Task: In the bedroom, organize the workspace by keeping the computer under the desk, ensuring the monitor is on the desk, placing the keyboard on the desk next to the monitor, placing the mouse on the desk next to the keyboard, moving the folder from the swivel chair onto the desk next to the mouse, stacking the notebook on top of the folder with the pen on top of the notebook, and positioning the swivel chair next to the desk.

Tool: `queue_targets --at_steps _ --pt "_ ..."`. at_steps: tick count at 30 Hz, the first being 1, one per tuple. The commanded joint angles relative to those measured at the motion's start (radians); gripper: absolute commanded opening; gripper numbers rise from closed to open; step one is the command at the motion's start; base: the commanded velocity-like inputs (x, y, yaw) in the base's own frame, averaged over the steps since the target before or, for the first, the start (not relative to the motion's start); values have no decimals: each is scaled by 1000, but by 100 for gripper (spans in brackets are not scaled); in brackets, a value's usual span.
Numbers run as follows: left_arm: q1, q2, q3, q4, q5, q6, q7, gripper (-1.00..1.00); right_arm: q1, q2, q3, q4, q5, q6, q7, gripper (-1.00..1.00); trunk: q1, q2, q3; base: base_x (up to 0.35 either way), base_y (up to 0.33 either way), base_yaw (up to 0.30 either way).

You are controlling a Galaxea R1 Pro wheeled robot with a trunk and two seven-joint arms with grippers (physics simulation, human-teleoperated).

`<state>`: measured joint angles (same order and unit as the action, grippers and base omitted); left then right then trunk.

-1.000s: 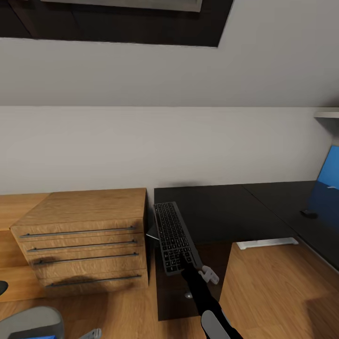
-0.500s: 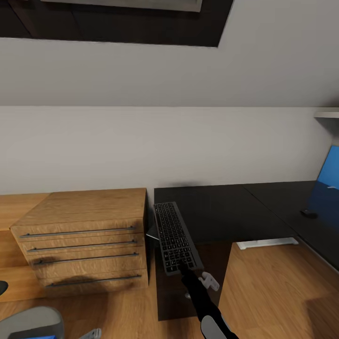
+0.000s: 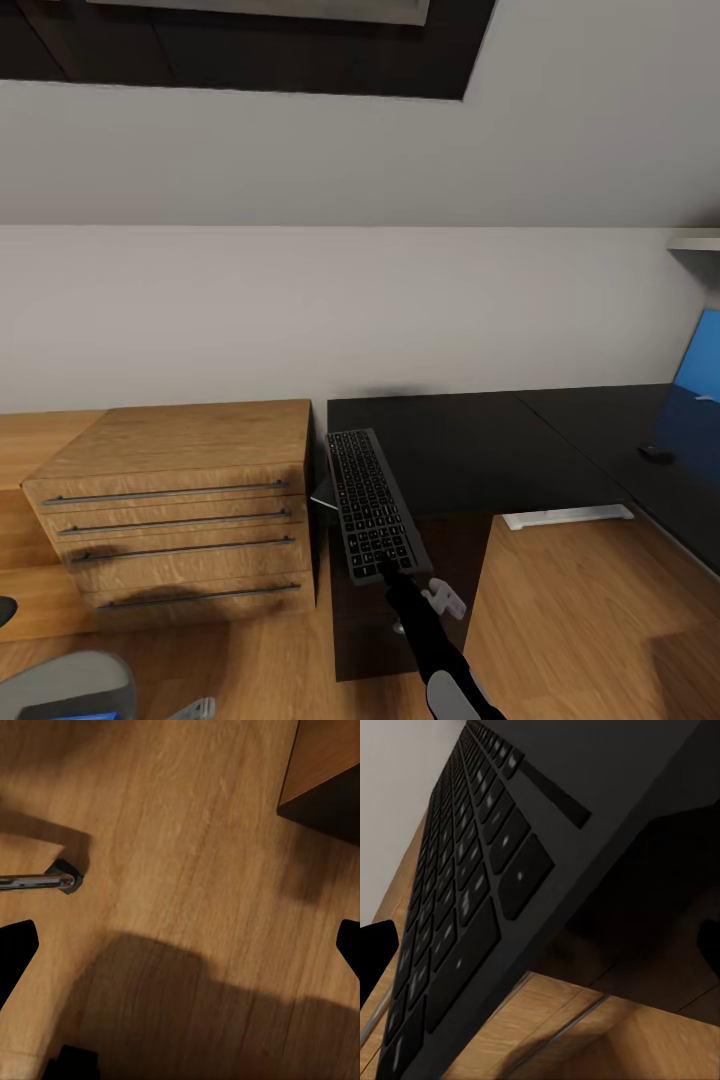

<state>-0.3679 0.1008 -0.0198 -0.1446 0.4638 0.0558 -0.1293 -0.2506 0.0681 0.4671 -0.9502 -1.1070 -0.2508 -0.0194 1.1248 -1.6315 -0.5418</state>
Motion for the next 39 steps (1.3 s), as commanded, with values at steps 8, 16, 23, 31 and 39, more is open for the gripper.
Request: queue_targets --at_steps 8,16,23,31,39 --pt "0 0 -2 -2 9 6 -3 100 -1 -1 4 -2 -10 -7 -2 100 0 -1 -1 0 0 0" --pt "0 0 -2 -2 9 6 -3 100 -1 -1 5 -4 -10 -7 -2 -100 0 -1 -1 0 0 0" --pt "0 0 -3 -2 9 6 -3 100 -1 -1 5 -4 -10 -7 1 -100 0 -1 -1 0 0 0" --pt "0 0 -2 -2 9 6 -3 100 -1 -2 4 -4 -9 -7 19 -100 0 -1 -1 0 0 0" --pt "0 0 -1 -1 9 6 -3 100 -1 -3 3 -6 -8 -7 21 -100 -4 6 2 0 0 0"
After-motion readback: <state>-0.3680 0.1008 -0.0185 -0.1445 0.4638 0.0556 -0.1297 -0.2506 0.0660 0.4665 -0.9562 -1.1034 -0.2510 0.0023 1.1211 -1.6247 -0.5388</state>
